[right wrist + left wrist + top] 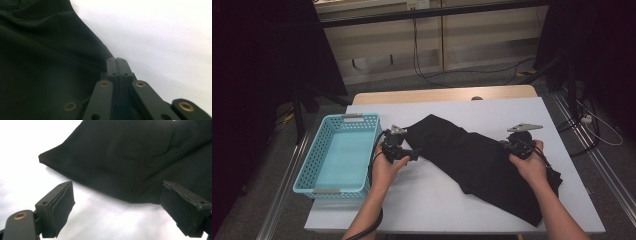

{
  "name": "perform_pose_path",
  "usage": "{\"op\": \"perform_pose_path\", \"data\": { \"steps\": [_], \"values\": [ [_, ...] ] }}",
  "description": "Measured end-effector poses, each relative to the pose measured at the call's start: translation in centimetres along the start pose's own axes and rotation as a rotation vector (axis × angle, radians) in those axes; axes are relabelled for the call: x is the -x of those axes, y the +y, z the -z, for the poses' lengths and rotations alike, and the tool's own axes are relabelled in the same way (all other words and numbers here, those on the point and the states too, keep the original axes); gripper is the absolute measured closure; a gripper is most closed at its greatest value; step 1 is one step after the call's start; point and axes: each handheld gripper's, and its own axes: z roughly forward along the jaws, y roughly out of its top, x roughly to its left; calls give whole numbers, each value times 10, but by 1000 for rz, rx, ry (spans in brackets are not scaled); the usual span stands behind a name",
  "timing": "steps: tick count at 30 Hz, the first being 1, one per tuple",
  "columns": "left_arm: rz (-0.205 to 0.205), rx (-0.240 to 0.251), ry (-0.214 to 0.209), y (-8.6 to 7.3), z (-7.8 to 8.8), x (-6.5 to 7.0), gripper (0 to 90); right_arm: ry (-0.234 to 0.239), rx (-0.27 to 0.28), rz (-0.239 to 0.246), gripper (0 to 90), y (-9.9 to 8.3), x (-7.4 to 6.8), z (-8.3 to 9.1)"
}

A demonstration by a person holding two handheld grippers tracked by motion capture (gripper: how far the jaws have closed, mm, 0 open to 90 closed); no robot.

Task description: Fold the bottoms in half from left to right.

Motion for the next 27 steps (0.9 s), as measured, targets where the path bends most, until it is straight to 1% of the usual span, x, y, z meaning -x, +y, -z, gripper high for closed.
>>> {"op": "perform_pose_path", "data": {
  "steps": [3, 4, 6, 7, 8, 9, 10, 11, 12, 13, 14, 16, 17, 18, 20, 21, 23, 24, 25, 27],
  "values": [
    [2, 1, -2, 0, 0, 0, 126, -14, -9, 1, 895, -1, 2, -5],
    [3, 1, -1, 0, 0, 0, 125, -30, -7, 5, 894, -1, 2, -7],
    [3, 3, -1, 0, 1, 0, 125, -24, -11, -1, 883, -2, 3, -8],
    [3, 2, -2, 0, 2, -1, 125, -20, -19, -4, 847, -2, 3, -9],
    [2, 3, -3, 0, 2, 0, 124, -45, -17, 7, 750, -3, 2, -8],
    [1, 4, -5, 1, 2, -1, 124, -57, -16, 13, 733, -3, 2, -7],
    [2, 8, -2, 1, 3, 0, 124, -43, -11, 15, 719, -3, 2, -4],
    [0, 10, -2, 1, 3, 0, 124, -40, -4, 13, 662, -2, 2, 0],
    [4, 9, -6, 1, 4, -1, 124, -50, 3, 11, 593, -2, 2, 4],
    [5, 9, -5, 1, 4, -1, 124, -53, 8, 8, 558, -2, 1, 9],
    [3, 8, -6, 1, 5, -1, 124, -44, 12, 3, 537, -2, 0, 14],
    [3, 11, -5, 1, 5, 0, 124, -29, 4, 17, 487, -5, -3, 23],
    [2, 12, -6, 1, 6, 0, 124, -29, -3, 29, 485, -7, -5, 28],
    [2, 12, -10, 2, 7, 0, 124, -34, 5, 34, 485, -10, -5, 34],
    [4, 14, -9, 2, 7, 1, 124, -32, 23, 10, 492, -17, -1, 47],
    [1, 14, -9, 2, 8, 1, 124, -38, 34, 3, 508, -20, 3, 53],
    [2, 9, -8, 1, 8, 0, 123, -46, 35, -15, 533, -27, 13, 65],
    [3, 15, 6, 0, 7, 1, 123, -54, 34, -23, 544, -29, 17, 68],
    [4, 11, -7, 0, 7, 0, 123, -64, 26, -21, 555, -32, 20, 72],
    [-5, -2, -14, -1, 7, 1, 122, -81, 19, -22, 580, -38, 26, 78]
  ]
}}
